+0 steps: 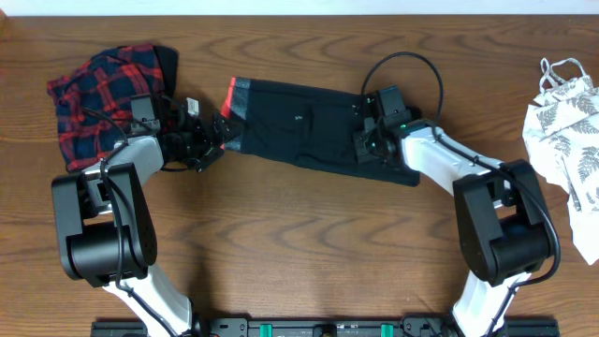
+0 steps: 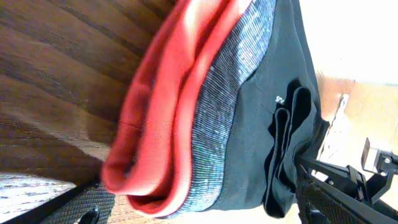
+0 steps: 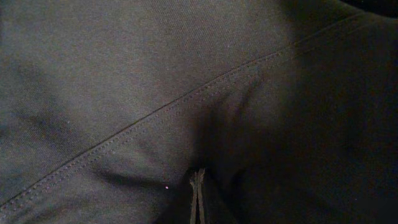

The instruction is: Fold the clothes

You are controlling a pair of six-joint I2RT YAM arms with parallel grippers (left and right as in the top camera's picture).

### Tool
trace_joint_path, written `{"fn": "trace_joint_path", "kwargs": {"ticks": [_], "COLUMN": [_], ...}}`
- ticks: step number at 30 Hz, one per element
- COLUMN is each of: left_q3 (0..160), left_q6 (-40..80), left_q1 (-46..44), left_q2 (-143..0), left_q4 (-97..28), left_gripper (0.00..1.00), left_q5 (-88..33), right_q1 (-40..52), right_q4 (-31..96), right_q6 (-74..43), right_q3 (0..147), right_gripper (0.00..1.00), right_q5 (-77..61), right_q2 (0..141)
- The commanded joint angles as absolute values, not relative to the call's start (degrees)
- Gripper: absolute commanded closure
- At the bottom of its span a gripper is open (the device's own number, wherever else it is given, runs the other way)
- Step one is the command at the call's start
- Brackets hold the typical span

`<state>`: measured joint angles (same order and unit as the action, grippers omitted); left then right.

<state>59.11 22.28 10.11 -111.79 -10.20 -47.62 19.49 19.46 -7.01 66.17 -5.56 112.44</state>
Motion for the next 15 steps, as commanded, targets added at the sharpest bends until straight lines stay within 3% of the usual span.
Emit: {"fn": "trace_joint_path", "kwargs": {"ticks": [1, 15], "left_q3": [53.58, 53.58], "left_q6": [20.71, 20.69], "left_q1": [10.57, 10.57], "left_q2": [-119.92, -119.92], "left_q4": [-12.27, -11.44], "left_gripper": [0.05, 0.04], "left_q5": [-25.65, -25.89], "right_q1": [19.31, 23.57], "right_q4": [20.69, 6.66], "right_q6": [-4.58, -4.25], "right_q3": [64.45, 72.86], "right_gripper": [0.99, 0.85], "right_q5": [-2.0, -8.69], "right_q2": [114.56, 110.91]}}
